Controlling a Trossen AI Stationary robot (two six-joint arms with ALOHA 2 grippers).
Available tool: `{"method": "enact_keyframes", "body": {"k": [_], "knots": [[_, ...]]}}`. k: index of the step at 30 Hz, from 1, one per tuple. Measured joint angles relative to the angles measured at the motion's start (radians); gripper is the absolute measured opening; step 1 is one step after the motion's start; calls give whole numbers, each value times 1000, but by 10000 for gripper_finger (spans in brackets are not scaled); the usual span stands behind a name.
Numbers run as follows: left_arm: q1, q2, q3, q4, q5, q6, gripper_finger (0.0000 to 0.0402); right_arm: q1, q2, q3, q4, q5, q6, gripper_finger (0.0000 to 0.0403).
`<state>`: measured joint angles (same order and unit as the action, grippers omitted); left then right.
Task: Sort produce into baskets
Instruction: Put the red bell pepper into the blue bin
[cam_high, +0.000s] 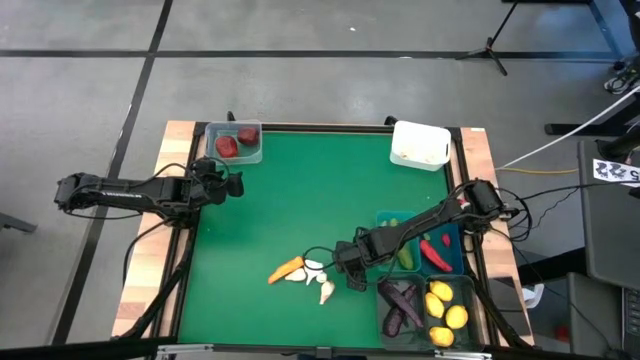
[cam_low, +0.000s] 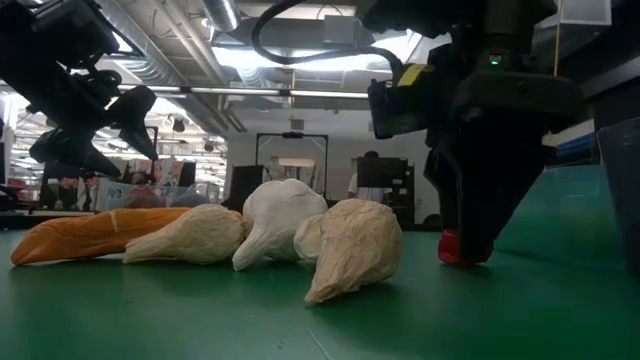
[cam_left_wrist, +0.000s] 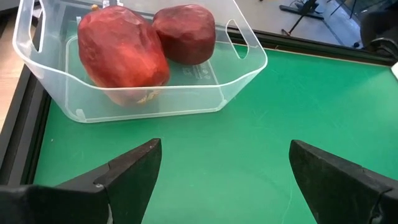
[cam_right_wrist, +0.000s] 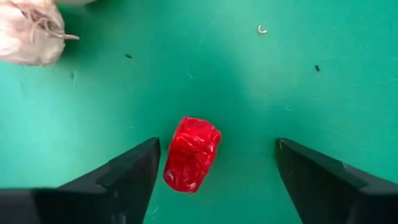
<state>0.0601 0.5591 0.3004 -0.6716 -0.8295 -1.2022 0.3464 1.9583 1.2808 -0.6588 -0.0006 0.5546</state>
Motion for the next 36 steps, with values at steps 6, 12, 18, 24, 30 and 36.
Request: {"method": "enact_keyframes", "body": {"k": [6,12,18,24,30,36], "knots": [[0,0,0,1,0,0,345,-1,2,-1,-4,9,-9,237],[0,0,0,1,0,0,345,-1,3,-1,4,26,-14,155],[0,0,0,1,0,1,345,-1,-7,4,11,16,-61,99],[0,0,0,0,0,1,345,-1,-58,44,-61,34,-141,70],[0,0,0,-1,0,5,345,-7,-134,74,-210,38,-162,78],[0,0,0,-1,0,12,345,-5,-246,74,-386,65,-122,82]]}}
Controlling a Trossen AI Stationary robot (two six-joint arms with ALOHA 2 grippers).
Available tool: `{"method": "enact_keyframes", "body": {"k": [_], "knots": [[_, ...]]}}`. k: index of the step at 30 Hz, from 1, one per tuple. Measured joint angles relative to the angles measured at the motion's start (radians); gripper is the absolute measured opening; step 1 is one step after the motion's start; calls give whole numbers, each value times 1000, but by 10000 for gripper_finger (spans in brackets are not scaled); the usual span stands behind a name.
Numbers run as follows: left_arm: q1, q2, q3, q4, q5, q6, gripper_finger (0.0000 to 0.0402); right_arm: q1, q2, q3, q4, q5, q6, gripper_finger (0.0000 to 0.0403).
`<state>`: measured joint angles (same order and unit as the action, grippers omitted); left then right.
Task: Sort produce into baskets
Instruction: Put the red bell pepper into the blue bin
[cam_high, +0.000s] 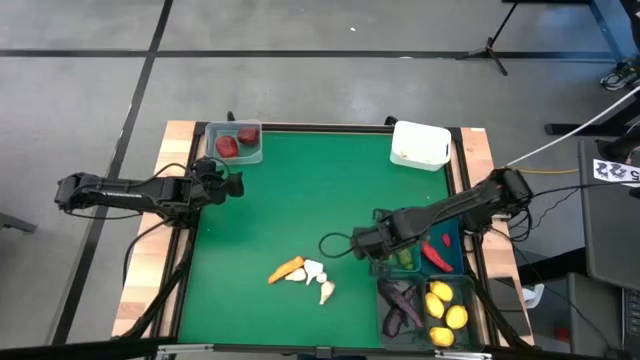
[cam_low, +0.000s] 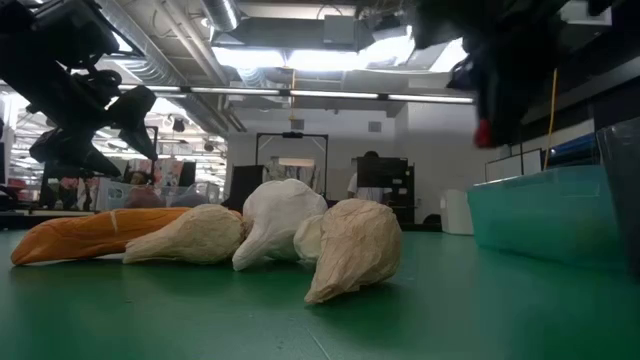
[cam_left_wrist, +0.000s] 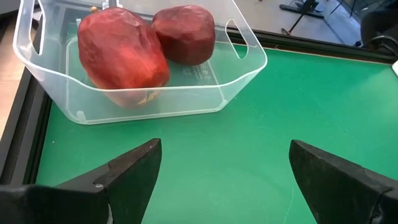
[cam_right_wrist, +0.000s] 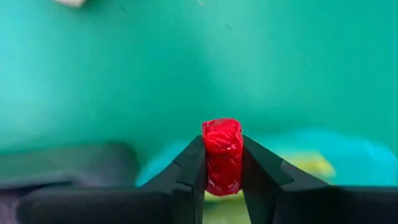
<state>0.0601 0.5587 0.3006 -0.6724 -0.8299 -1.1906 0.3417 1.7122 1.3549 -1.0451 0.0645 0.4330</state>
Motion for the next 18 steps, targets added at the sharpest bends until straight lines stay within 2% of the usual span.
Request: {"method": "enact_keyframes", "body": {"k": [4,8,18], "knots": [[0,0,0,0,0,13,345,23,-100,-32,-122,79,90,83],[0,0,0,1,0,13,345,65,-232,-125,-177,144,251,83],[0,0,0,2,-1,13,345,173,-509,-411,-244,140,774,83]]}}
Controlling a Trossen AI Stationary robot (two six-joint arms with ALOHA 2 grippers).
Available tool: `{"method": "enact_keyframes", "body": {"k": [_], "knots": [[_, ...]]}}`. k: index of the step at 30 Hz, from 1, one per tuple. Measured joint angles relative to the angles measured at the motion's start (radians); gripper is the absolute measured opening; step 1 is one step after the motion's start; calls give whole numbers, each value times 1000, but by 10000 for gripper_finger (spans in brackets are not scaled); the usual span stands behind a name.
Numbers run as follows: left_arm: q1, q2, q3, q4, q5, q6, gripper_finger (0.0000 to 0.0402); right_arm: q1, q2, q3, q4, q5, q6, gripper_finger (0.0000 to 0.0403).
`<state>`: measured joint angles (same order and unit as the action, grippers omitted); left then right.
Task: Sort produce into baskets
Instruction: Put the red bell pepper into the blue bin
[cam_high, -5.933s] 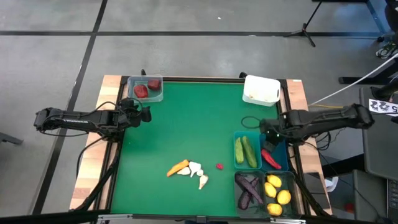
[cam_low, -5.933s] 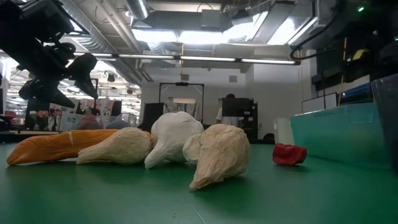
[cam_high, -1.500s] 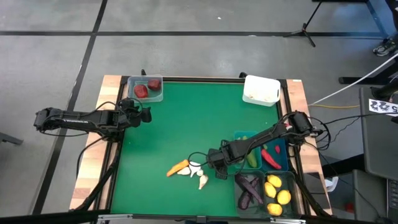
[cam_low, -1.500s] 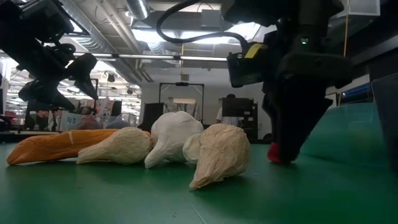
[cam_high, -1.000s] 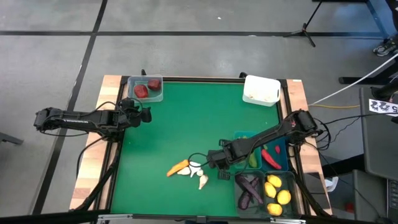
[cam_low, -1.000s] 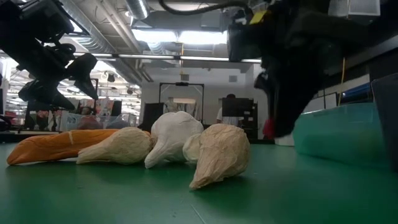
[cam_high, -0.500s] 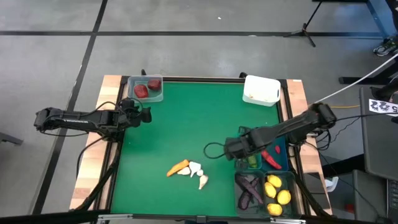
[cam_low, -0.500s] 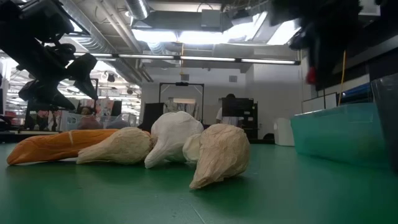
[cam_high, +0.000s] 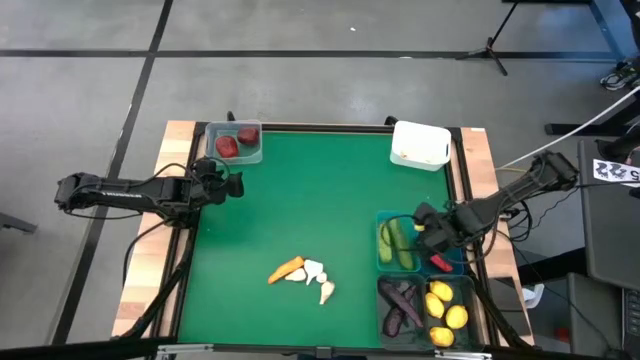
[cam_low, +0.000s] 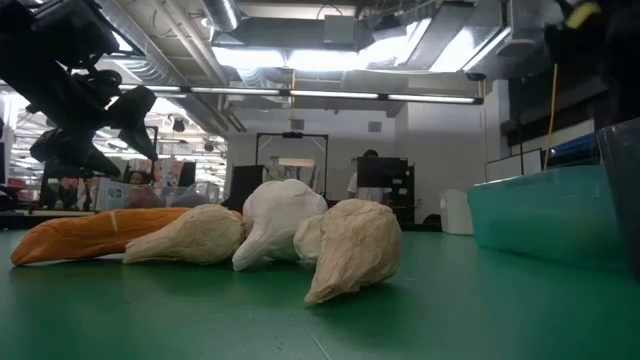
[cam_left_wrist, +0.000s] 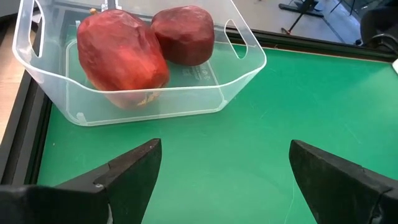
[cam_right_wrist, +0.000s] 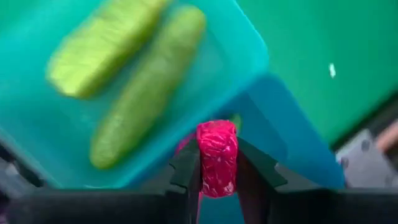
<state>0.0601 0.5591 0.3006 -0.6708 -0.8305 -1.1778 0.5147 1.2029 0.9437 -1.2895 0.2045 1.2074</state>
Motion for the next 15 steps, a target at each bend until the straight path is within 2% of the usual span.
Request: {"method": "enact_keyframes", "body": {"k": [5,15], "knots": [[0,0,0,0,0,0,345,25,-41,-100,3,-71,193,83],[0,0,0,0,0,0,345,22,-41,-245,123,-112,283,83]]}}
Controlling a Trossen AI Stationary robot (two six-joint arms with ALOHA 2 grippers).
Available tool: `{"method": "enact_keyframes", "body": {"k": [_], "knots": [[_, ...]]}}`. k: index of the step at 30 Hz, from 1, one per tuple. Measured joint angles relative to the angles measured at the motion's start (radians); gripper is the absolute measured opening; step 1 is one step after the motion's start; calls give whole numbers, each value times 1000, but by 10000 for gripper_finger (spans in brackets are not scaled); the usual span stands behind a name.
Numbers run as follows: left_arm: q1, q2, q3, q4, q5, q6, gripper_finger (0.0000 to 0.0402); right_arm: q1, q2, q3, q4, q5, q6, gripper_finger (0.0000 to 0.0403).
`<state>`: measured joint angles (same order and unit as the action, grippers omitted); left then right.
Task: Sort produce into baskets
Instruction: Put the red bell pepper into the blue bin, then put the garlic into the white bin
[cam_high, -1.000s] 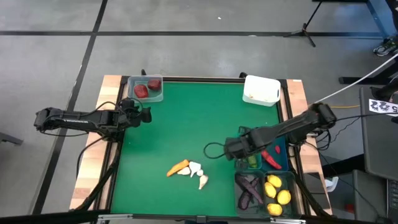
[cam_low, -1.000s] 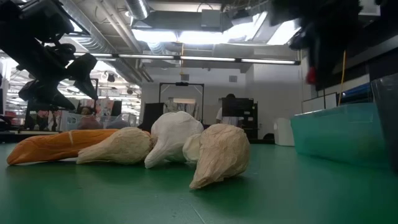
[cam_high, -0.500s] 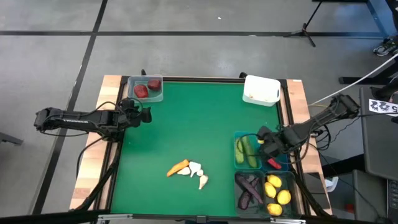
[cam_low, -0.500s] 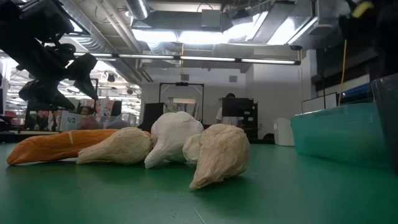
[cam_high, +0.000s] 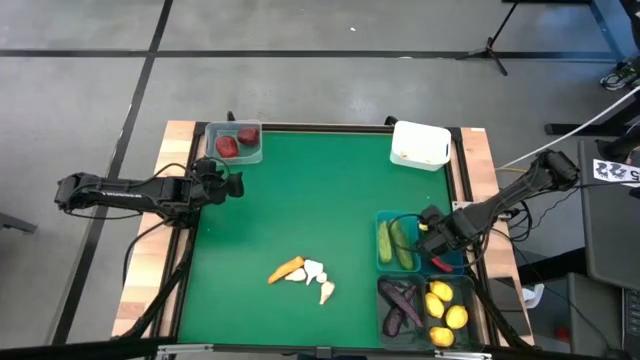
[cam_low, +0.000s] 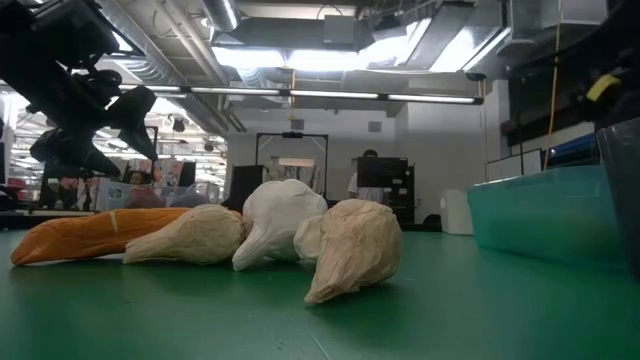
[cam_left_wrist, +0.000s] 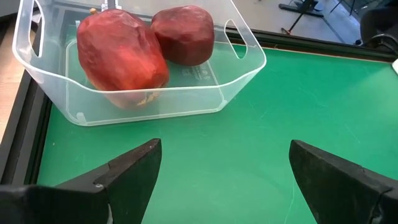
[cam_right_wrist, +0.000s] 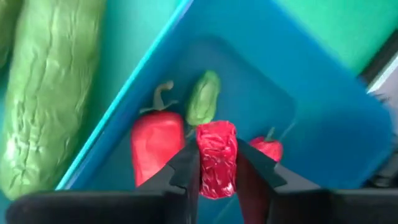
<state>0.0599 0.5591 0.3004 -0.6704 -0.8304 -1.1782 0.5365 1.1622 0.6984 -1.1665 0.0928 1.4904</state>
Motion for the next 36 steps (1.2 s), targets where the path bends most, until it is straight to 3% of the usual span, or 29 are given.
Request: {"method": "enact_keyframes", "body": {"k": [7,18,22,27,32,36], "knots": [[0,0,0,0,0,0,345,0,0,-47,67,-41,1,98],[0,0,0,-1,0,0,345,0,0,-37,64,-41,-41,206],[0,0,0,-1,0,4,345,0,-5,29,35,-43,-115,215],[0,0,0,-2,0,6,345,0,-6,206,-101,-58,-205,208],[0,0,0,0,0,6,345,0,-6,405,-122,99,-323,203],[0,0,0,0,0,-1,345,0,-6,491,52,302,-547,208]]}}
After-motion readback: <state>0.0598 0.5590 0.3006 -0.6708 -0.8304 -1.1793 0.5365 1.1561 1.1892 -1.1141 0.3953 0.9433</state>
